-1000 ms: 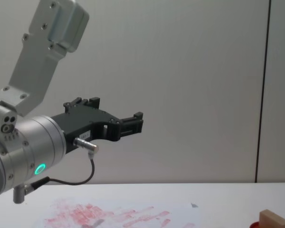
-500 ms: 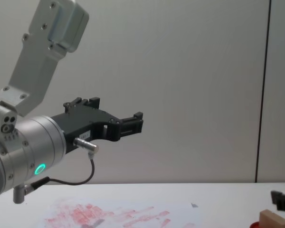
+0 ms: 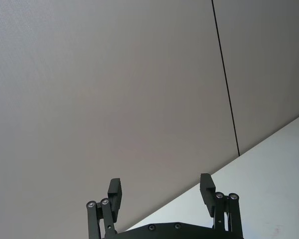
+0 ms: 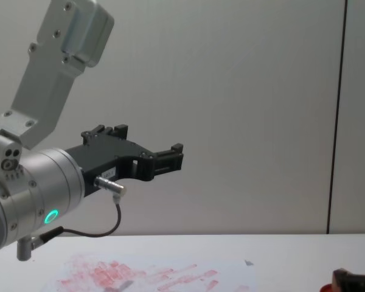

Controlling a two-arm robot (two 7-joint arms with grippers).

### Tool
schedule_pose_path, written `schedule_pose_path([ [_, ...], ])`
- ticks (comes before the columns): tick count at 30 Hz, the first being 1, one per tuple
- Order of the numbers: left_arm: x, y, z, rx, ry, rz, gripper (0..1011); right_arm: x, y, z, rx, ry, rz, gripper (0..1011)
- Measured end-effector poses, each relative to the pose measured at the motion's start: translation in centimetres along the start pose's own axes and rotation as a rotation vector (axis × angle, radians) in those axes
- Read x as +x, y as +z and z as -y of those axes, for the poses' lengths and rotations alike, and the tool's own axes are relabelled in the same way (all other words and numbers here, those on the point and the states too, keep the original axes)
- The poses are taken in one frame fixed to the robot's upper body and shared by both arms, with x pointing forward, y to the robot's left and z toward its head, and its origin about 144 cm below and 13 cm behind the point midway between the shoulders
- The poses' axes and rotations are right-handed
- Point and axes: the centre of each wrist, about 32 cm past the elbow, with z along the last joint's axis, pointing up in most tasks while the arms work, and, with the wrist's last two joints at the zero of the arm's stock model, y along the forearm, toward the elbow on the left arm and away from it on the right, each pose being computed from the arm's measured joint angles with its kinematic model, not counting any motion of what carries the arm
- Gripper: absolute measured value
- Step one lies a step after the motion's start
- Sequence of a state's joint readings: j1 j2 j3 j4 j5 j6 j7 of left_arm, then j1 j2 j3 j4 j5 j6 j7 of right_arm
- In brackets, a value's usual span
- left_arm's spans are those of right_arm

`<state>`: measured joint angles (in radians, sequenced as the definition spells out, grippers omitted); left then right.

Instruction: Use the one hand to pick up the stamp and affix it onto the A4 paper.

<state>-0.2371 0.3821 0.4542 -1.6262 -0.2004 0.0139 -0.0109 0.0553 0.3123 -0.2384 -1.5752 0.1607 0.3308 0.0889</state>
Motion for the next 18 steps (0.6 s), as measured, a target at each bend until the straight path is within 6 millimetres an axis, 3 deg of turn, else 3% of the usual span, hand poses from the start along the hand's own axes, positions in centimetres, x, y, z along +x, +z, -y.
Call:
schedule_pose_path([
  [10,0.0,0.0,0.0,0.0,0.0,0.0,1001,-0.5,0.0,-1.4,-0.03,0.014,0.014,994],
  [17,0.0,0.0,0.0,0.0,0.0,0.0,1001,-0.7,0.0,-1.9,-0.04,0.018,0.019,855],
  [18,0.0,0.0,0.0,0.0,0.0,0.0,1001,-0.8,0.0,-2.0,-0.041,0.02,0.02,796],
])
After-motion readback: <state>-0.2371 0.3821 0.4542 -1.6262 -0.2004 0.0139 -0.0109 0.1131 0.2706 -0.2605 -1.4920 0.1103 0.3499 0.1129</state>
